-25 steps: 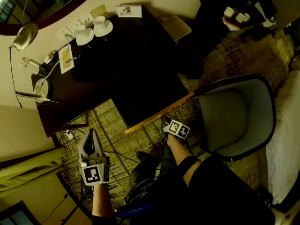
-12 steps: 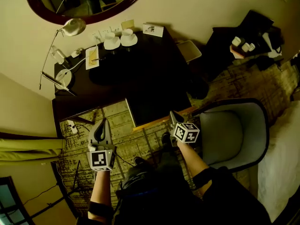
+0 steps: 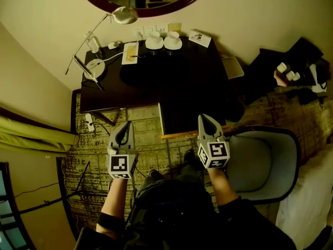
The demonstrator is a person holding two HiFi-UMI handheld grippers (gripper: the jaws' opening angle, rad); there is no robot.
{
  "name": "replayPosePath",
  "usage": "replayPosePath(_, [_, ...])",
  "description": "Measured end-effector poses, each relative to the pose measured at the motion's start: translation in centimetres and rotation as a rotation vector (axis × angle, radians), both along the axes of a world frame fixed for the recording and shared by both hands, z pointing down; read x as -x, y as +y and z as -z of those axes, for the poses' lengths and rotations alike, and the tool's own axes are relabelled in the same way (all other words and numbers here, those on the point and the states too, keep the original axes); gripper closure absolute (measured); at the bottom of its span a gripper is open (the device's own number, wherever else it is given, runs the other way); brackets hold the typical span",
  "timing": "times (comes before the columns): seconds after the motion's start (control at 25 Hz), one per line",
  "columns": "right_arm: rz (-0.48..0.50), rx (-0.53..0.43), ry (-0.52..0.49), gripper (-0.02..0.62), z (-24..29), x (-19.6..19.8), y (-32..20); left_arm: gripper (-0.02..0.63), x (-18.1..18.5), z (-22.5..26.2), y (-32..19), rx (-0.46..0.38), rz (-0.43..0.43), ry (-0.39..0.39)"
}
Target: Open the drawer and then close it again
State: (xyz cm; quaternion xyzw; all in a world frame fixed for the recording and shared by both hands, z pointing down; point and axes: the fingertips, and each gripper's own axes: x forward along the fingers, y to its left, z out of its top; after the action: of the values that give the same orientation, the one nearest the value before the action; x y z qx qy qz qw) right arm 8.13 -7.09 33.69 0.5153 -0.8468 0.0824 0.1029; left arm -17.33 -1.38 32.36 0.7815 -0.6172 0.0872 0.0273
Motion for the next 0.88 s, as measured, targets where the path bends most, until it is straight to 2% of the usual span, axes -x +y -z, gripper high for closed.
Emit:
replayPosePath(0.2, [0.068, -0.031, 0.023, 0.595, 1.1, 3.6, 0.7, 0.606, 2.0, 0.1, 1.0, 0.0, 0.02, 0.005])
replayPosePath(0.32, [0.108, -0.024, 0.013, 0.595, 0.9, 5.7, 1.5, 0.606, 2.5, 0.0, 1.7, 0.001, 0.008, -0.021])
replayPosePath(0.44, [0.135, -0.025, 0.008, 0.595, 0.8, 7.3, 2.6, 0.606, 3.0, 0.3, 2.4, -0.008, 0.013, -0.007])
replayPosePath(0.88, [0.186, -0.01, 0.017, 0.595, 0.6, 10.9, 5.8, 0.606, 6.0, 0.4, 4.7, -0.009, 0.03, 0.017])
